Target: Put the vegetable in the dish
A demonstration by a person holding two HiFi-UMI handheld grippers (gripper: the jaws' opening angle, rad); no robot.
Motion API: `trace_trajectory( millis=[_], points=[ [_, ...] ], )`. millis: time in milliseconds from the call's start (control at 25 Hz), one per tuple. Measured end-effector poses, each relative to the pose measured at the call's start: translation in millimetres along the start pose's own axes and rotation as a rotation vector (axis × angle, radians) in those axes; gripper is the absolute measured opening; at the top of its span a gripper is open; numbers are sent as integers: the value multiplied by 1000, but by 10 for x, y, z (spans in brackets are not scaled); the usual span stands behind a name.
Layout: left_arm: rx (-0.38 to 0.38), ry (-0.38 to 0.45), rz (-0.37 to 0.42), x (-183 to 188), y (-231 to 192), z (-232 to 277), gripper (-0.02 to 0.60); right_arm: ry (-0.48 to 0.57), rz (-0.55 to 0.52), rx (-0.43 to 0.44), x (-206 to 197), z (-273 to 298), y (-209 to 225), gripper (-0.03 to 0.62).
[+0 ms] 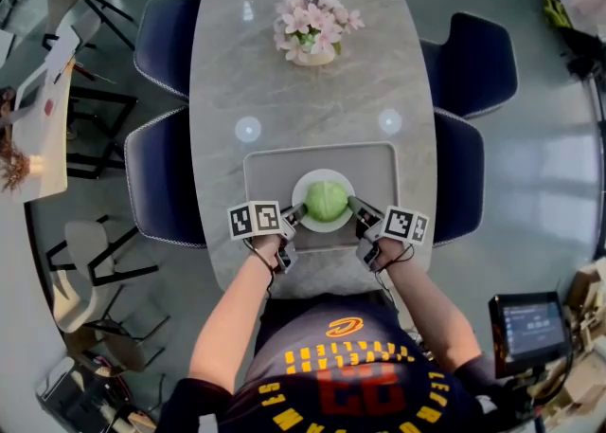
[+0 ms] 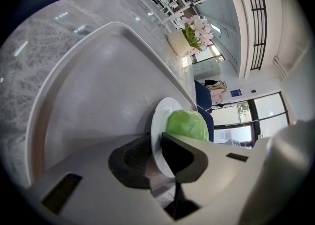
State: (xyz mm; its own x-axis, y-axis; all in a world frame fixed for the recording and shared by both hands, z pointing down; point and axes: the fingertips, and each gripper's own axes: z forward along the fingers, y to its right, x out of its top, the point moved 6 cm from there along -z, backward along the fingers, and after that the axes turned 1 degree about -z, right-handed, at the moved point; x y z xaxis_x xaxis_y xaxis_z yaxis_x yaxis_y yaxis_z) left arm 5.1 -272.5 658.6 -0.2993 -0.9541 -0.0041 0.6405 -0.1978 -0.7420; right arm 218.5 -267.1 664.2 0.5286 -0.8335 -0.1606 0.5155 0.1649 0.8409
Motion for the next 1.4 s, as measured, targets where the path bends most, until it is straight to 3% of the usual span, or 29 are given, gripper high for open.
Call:
trace_trajectory(
  millis=[200, 280, 480, 720, 920, 1120, 1400],
  points=[
    [101, -19, 97, 18, -5, -65, 63, -4, -72, -69, 14, -13, -15, 28],
    [113, 0, 100, 66, -47, -119, 63, 1, -91, -84, 32, -19, -17, 29],
    [87, 26, 54, 120, -138, -189, 63, 13, -97, -99, 71, -24, 6, 29],
    [82, 43, 61, 54, -118, -159, 63, 24, -127, -113, 81, -38, -14, 29],
    [91, 59, 108, 8, -43, -222, 63, 120, -178, -167, 169, -172, -21, 29],
    [60, 101, 122, -47, 47, -337, 63, 228, -116, -143, 289, -282, -30, 29],
    [-41, 185, 130, -197, 244, -515, 63, 227, -89, -75, 213, -403, -198, 29]
  ],
)
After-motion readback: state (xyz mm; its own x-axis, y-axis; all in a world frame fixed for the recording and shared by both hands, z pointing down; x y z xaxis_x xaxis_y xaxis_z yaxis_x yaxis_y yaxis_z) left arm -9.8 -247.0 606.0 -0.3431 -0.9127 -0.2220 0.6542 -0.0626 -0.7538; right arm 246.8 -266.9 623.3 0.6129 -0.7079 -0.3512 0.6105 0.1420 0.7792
